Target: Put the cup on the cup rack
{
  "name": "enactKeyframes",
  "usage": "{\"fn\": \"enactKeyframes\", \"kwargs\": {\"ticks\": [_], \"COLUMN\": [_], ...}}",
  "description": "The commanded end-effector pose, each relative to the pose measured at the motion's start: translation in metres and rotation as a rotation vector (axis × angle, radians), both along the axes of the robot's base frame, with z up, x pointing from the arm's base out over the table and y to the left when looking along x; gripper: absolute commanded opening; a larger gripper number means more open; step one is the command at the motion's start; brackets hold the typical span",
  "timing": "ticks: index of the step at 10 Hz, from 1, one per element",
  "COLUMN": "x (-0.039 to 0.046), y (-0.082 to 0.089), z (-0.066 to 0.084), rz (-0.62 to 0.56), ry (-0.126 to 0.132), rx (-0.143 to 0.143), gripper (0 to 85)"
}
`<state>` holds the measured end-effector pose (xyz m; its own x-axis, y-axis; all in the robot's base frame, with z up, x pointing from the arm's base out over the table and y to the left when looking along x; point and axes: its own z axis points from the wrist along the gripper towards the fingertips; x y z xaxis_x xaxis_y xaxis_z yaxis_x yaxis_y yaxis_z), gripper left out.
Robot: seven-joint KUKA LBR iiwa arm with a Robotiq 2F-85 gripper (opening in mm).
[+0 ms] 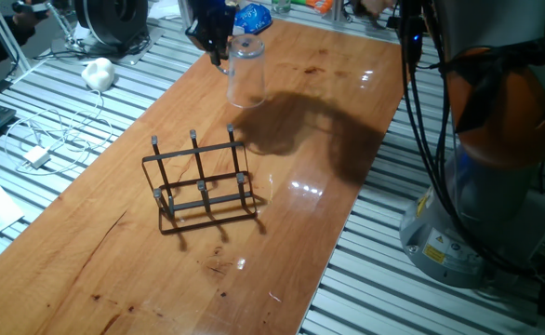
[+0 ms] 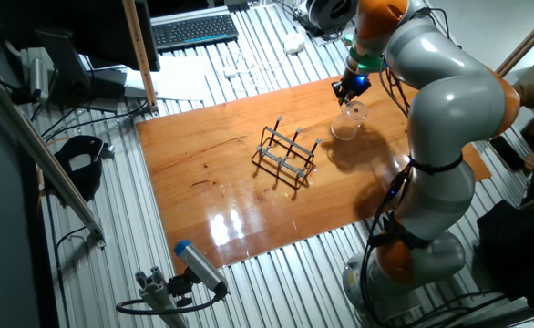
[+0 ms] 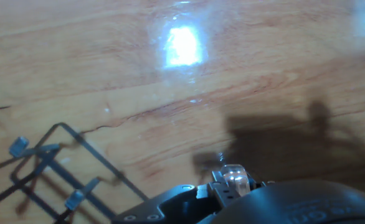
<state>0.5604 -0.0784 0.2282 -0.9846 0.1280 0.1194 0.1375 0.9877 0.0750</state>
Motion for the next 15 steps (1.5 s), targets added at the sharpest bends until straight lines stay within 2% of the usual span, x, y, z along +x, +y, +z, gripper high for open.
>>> {"fn": "enactKeyframes", "kwargs": {"ticks": [1,2,4,6,8,10,13,15], "x": [-0.0002,-0.0002,0.0064,0.0143,0.0173,0.0135,0.0018,-0.0021], "y": [0.0,0.0,0.018,0.041,0.06,0.071,0.08,0.084], "z": [0.0,0.0,0.011,0.016,0.016,0.01,-0.009,-0.015], "rz": [-0.008,-0.016,-0.052,-0.098,-0.137,-0.158,-0.168,-0.175], "ry": [0.019,0.029,0.036,0.047,0.056,0.061,0.043,0.041], "rx": [-0.022,-0.028,-0.008,-0.025,-0.033,-0.039,-0.042,-0.036], "gripper": [0.0,0.0,0.0,0.0,0.0,0.0,0.0,0.0]}}
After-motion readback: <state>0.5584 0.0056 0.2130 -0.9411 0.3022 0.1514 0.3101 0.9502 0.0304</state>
